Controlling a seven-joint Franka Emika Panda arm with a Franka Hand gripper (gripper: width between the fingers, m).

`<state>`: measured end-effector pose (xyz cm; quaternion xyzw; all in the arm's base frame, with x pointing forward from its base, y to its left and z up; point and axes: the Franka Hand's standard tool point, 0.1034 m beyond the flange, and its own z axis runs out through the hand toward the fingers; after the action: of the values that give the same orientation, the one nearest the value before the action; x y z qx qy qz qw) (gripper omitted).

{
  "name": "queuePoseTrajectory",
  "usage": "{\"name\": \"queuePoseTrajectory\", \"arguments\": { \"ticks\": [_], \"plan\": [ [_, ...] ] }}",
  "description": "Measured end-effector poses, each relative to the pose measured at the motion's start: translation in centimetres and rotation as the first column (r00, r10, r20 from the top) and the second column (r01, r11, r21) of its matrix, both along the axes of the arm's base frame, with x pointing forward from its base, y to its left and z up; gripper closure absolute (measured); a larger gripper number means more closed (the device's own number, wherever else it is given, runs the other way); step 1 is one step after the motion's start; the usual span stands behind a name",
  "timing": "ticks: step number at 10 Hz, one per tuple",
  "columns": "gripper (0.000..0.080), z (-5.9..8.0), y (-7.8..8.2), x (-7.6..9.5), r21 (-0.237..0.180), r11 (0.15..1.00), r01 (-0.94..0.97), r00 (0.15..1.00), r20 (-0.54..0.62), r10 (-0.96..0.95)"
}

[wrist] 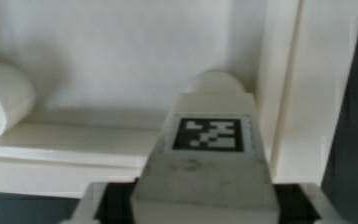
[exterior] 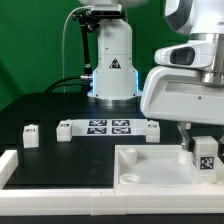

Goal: Assemble one leg

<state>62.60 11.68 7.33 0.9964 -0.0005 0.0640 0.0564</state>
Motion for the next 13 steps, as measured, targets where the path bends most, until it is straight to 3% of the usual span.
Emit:
{"name": "queuePoseTrajectory", "arguments": {
  "ticks": [1, 3, 5, 8, 10, 11, 12, 13],
  "plan": [
    [0.0507, 0.0, 0.0, 0.0, 0.003, 1.0, 0.028, 1.0, 0.003, -0.028],
    [0.0507, 0.0, -0.5, 0.0, 0.014, 0.993, 0.117, 0.993, 0.01, -0.117],
    [0.0507, -0.1, -0.3, -0.1, 0.072, 0.897, 0.436, 0.898, 0.033, -0.439],
    [0.0496, -0.2, -2.3, -0.5, 0.103, 0.738, 0.667, 0.734, 0.078, -0.675],
    [0.0489, -0.1, -3.6, -1.2, 0.097, 0.612, 0.785, 0.605, 0.093, -0.791],
    [0.0489, -0.1, -4.2, -1.4, 0.084, 0.595, 0.8, 0.588, 0.097, -0.803],
    [0.0412, -0.1, -4.1, -1.4, 0.084, 0.6, 0.796, 0.592, 0.097, -0.8],
    [0.0412, -0.1, -4.1, -1.4, 0.085, 0.599, 0.796, 0.592, 0.096, -0.8]
  ]
}}
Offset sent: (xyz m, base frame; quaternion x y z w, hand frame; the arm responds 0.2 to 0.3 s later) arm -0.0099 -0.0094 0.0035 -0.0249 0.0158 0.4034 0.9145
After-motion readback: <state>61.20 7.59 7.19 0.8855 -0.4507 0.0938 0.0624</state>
